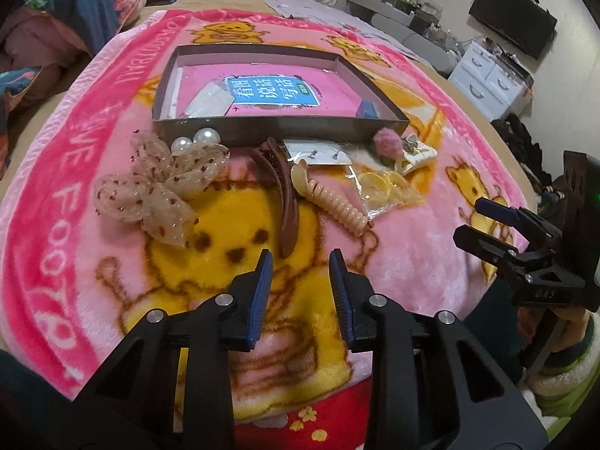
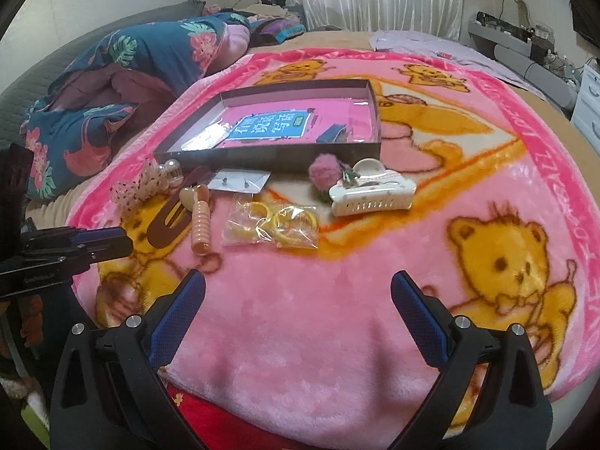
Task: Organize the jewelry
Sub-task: 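Grasp the dark brown claw clip with the left tool while the right tool grasps the yellow earrings bag, then carry the brown claw clip and the earrings bag into the box with both tools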
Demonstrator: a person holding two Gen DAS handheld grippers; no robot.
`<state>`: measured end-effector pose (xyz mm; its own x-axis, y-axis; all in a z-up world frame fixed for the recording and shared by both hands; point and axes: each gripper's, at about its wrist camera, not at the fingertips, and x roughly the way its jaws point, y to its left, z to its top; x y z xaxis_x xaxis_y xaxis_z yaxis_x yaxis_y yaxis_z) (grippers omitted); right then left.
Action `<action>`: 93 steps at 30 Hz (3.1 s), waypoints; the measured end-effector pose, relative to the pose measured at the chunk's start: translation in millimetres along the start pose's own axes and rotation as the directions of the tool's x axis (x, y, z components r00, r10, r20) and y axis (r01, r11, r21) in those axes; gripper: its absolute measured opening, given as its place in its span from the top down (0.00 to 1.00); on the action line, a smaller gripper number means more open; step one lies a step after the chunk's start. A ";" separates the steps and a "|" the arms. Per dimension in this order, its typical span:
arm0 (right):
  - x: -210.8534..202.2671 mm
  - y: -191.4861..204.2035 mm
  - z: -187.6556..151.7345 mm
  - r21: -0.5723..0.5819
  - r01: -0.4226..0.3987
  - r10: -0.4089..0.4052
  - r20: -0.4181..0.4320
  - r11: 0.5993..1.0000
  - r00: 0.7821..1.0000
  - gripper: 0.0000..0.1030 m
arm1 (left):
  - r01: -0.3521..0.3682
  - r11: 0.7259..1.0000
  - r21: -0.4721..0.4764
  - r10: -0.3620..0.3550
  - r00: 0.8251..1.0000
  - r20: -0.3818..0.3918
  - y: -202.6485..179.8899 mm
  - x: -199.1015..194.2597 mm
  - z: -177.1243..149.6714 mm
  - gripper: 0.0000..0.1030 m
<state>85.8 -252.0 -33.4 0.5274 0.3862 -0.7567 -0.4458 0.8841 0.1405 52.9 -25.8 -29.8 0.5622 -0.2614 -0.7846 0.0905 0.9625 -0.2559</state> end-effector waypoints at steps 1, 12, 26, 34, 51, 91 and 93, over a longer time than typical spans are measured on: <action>2.4 0.9 0.7 -0.002 -0.001 0.001 -0.002 1.000 1.000 0.04 | -0.010 1.000 0.002 0.010 1.000 -0.001 -0.1 3.0 2.5 0.77; 44.6 5.3 21.2 0.006 -0.022 0.022 -0.045 1.000 0.999 0.04 | -0.045 0.999 0.016 0.046 0.998 -0.044 4.2 41.7 19.3 0.77; 89.3 21.5 37.0 0.012 0.008 -0.007 -0.098 1.000 0.995 0.04 | 0.007 1.000 -0.009 -0.007 0.999 -0.050 16.4 61.0 30.7 0.96; 90.4 30.6 30.9 -0.065 0.042 -0.045 -0.052 0.997 0.998 0.21 | 0.034 0.998 -0.045 -0.036 0.999 -0.034 29.4 45.1 22.5 0.96; 27.2 6.4 15.6 0.025 -0.008 0.006 0.050 1.000 0.999 0.22 | 0.068 0.997 -0.046 -0.066 0.997 0.046 15.0 3.7 28.6 0.96; 3.3 -14.7 85.2 0.033 0.133 -0.137 0.174 0.991 0.975 0.21 | 0.182 0.983 -0.035 -0.175 0.974 0.146 21.9 41.1 144.0 0.96; 6.1 -13.4 92.5 0.030 0.129 -0.132 0.178 0.991 0.975 0.21 | 0.181 0.983 -0.034 -0.174 0.973 0.151 23.3 41.8 145.8 0.96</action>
<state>161.9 -237.1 19.1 0.7021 0.3064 -0.6428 -0.3521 0.9340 0.0606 198.4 -3.7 13.7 0.6553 -0.4108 -0.6339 0.1629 0.8963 -0.4124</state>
